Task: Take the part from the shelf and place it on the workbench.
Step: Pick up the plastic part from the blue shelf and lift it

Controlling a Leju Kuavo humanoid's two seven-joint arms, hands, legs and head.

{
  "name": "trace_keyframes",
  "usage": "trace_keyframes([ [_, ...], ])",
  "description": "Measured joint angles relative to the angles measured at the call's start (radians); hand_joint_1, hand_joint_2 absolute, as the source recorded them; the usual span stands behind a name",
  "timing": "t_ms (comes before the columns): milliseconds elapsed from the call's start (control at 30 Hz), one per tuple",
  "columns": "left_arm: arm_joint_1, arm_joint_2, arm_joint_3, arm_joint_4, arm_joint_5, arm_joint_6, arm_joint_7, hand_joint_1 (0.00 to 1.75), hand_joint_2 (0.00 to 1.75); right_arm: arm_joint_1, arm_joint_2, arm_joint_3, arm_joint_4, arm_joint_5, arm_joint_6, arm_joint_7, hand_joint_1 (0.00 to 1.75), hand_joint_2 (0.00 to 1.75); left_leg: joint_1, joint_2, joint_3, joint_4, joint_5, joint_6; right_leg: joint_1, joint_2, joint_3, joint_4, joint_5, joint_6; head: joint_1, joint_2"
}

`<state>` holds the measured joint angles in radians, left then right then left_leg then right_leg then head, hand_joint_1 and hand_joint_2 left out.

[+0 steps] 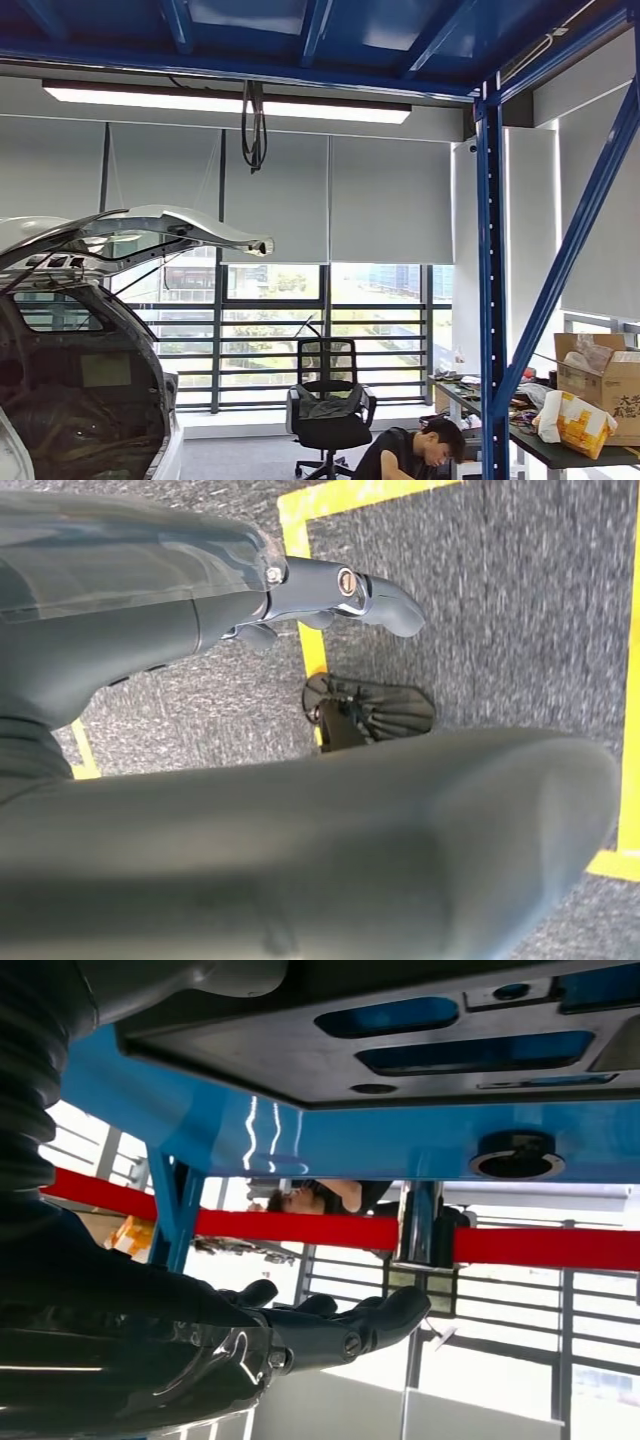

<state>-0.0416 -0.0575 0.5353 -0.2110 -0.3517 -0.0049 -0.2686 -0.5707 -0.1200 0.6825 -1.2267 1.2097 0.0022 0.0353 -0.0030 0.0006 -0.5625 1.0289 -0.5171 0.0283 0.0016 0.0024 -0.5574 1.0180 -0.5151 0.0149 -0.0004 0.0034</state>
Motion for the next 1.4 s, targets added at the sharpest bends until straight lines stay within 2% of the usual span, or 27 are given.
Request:
trace_keyframes([
  [167,0.0,0.012,0.013,0.0,-0.015,0.002,-0.003,0.0,0.0,-0.019,0.039,0.006,0.072,0.005,-0.007,0.019,0.0,1.75,0.0,0.0,0.0,0.0,0.0,0.0,0.0,0.0,0.0,0.0,0.0,0.0,0.0,0.0],
  [367,0.002,0.021,0.029,0.0,-0.029,0.003,-0.004,0.0,0.0,-0.021,0.057,-0.002,0.129,-0.006,-0.014,0.025,0.0,1.75,0.0,0.0,0.0,0.0,0.0,0.0,0.0,0.0,0.0,0.0,0.0,0.0,0.0,0.0],
  [867,0.003,0.025,0.049,0.0,-0.049,0.001,-0.009,0.0,0.0,0.0,0.06,-0.019,0.145,0.018,-0.041,0.026,0.0,1.75,0.0,0.0,0.0,0.0,0.0,0.0,0.0,0.0,0.0,0.0,0.0,0.0,0.0,0.0],
  [1400,0.002,0.022,0.064,0.0,-0.071,-0.006,-0.023,0.0,0.0,-0.011,0.058,-0.024,0.136,0.068,-0.023,0.048,0.0,1.75,0.0,0.0,0.0,0.0,0.0,0.0,0.0,0.0,0.0,0.0,0.0,0.0,0.0,0.0],
])
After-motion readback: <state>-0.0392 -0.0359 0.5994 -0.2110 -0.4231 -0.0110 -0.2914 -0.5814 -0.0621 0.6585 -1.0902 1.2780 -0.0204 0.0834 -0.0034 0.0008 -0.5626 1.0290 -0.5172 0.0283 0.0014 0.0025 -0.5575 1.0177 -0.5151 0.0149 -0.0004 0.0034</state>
